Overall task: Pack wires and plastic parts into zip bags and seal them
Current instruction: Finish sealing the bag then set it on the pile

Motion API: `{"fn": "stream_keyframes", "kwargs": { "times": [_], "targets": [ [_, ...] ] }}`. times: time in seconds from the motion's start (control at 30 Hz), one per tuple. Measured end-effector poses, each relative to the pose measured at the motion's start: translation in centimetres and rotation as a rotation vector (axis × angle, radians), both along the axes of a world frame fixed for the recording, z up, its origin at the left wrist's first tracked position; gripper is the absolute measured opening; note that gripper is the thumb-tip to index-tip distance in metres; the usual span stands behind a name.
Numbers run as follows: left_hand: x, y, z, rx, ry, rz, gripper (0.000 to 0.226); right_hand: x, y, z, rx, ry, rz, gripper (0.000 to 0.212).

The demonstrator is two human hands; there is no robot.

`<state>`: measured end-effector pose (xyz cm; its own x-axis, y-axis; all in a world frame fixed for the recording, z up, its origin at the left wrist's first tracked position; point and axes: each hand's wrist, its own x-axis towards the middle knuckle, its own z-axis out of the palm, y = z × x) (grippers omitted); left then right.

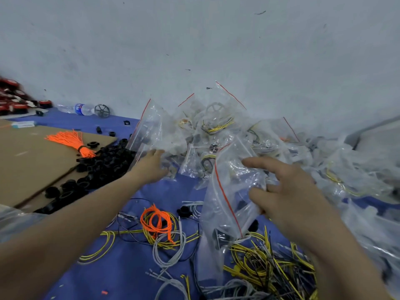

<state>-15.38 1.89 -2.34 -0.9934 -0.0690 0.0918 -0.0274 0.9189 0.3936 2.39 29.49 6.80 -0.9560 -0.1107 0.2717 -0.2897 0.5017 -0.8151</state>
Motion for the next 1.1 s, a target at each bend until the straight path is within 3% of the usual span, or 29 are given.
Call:
{"fn": "stream_keyframes", "kwargs": {
  "times": [0.07, 0.1, 0.17, 0.2, 0.27, 0.4, 0.5, 0.53, 0.63, 0.7, 0.77, 0.97, 1.1],
  "targets": [
    [-0.9, -1.6, -2.0, -0.168, -0.126, 0.011, 0.080, -0.2, -0.2, -0.1, 0.003, -0.020, 0.002, 0.047],
    [-1.3, -2.4, -2.8, -0.207, -0.126, 0.031, 0.072, -0.3, -0.2, -0.2, -0.004, -0.033, 0.000, 0.047],
    [-1.3, -2.2, -3.2, -0.173, -0.025, 0.070, 0.030, -0.5, -0.2, -0.4, -0.023, -0.060, -0.004, 0.048],
    [-0.9, -1.8, -2.8, -0.130, 0.035, 0.108, 0.024, -0.6, -0.2, -0.5, -0.024, -0.067, -0.005, 0.047],
    [-0.1, -0.7, -1.7, 0.027, 0.163, 0.155, 0.042, -0.7, -0.1, -0.6, -0.010, -0.060, -0.007, 0.046],
    [4.5, 2.7, 4.8, 0.448, 0.400, 0.107, 0.046, -0.8, -0.2, -0.7, -0.007, -0.030, -0.007, 0.047],
    [10.0, 4.7, 9.8, 0.804, 0.366, 0.003, 0.039, -0.6, -0.7, -0.6, -0.011, -0.022, -0.012, 0.051],
    [11.8, 5.2, 10.8, 0.794, 0.340, -0.013, 0.036, -0.5, -0.9, -0.5, -0.012, -0.026, -0.009, 0.053],
    [15.3, 6.6, 11.1, 0.513, 0.341, -0.022, 0.039, 0.0, -1.2, -0.3, 0.013, -0.024, 0.018, 0.057],
    [15.7, 7.0, 10.3, 0.368, 0.318, 0.016, 0.051, 0.4, -1.2, -0.2, 0.033, -0.029, 0.041, 0.057],
    [14.7, 6.6, 9.6, 0.260, 0.269, 0.081, 0.045, 0.5, -1.1, -0.2, 0.076, -0.038, 0.055, 0.056],
    [14.1, 5.6, 9.1, 0.478, 0.329, 0.081, 0.041, -0.3, -0.9, -0.8, 0.113, -0.062, 0.027, 0.059],
    [15.1, 6.5, 10.1, 0.802, 0.285, -0.059, 0.033, -0.4, -1.1, -1.2, 0.124, -0.055, 0.022, 0.060]
  ]
}}
